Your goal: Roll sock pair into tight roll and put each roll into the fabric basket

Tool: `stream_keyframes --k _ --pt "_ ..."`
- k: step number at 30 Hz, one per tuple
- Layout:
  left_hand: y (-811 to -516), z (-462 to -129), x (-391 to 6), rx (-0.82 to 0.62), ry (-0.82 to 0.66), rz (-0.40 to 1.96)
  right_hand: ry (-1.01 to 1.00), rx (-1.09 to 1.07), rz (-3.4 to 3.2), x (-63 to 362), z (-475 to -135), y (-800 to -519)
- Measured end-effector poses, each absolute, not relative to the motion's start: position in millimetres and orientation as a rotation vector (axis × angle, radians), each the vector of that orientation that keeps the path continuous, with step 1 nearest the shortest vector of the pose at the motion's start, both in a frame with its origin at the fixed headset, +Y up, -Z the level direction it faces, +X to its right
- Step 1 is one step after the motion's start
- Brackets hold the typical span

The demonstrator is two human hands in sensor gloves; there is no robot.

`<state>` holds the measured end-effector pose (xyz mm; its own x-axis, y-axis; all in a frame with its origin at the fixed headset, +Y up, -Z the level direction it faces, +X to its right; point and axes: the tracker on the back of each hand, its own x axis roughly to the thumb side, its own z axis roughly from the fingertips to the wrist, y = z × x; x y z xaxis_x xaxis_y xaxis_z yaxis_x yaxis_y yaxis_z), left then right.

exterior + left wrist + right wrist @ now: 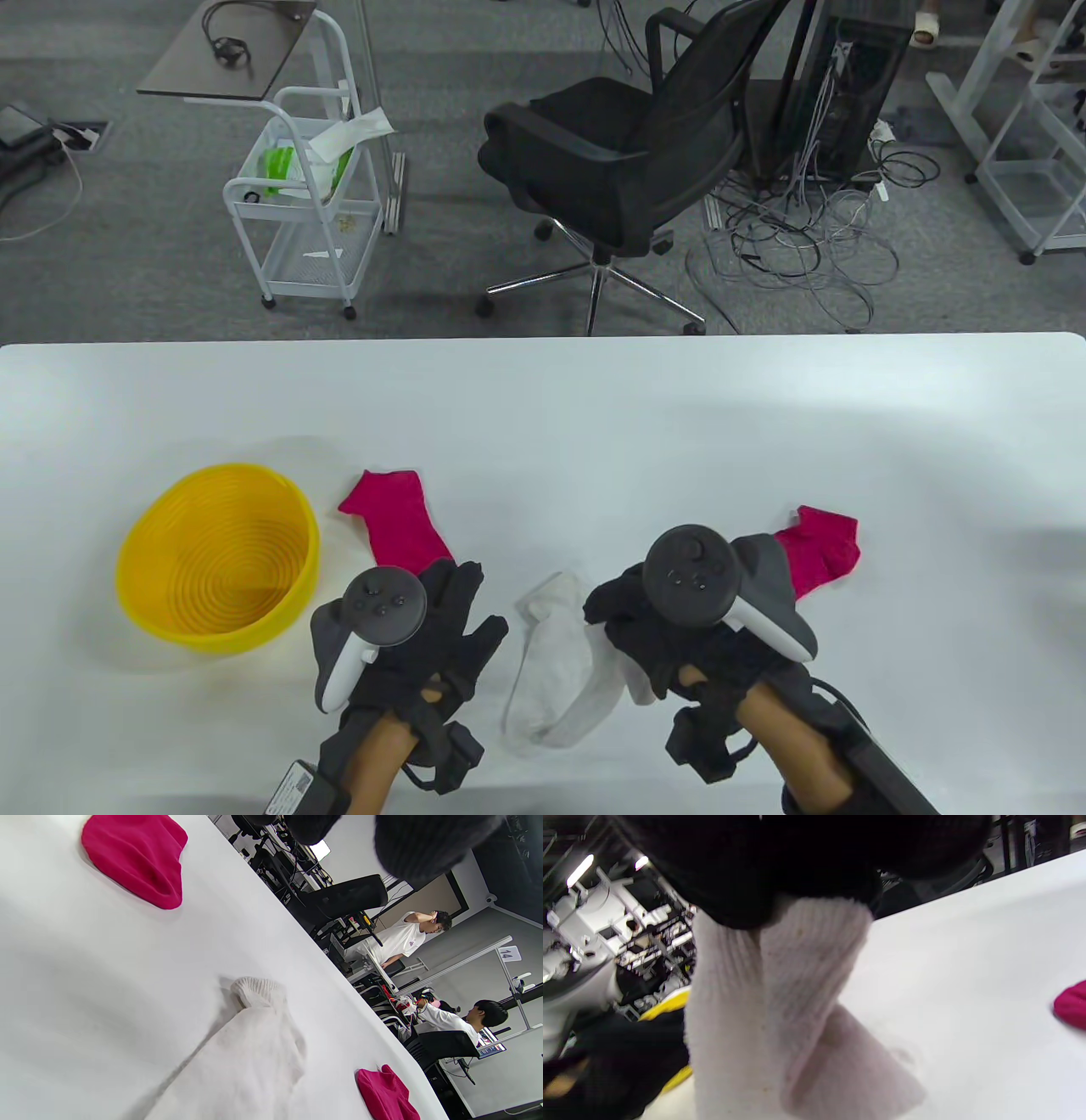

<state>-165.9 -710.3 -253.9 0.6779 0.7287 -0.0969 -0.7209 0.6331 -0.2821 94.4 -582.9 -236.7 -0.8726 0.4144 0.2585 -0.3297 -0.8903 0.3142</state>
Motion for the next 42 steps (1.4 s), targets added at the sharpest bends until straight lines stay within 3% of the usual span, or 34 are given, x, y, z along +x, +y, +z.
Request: stream_keyframes --k 9,28,38,42 --pt "-710.0 -254.5 -168.4 -0.317 -0.016 0.843 0.508 0.430 2.779 56.6 -246.5 -627.6" --pt "-709.0 -254.8 -170.7 -0.325 -0.017 0.852 0.458 0.358 3.091 21.4 -315.3 -686.3" --pt "-709.3 -254.6 -169.7 -0.337 -0.027 0.838 0.371 0.254 3.155 25.7 -330.6 -717.3" --pt "-709.2 -254.6 -169.2 -0.346 -0.033 0.843 0.275 0.244 3.109 44.0 -330.1 -715.3"
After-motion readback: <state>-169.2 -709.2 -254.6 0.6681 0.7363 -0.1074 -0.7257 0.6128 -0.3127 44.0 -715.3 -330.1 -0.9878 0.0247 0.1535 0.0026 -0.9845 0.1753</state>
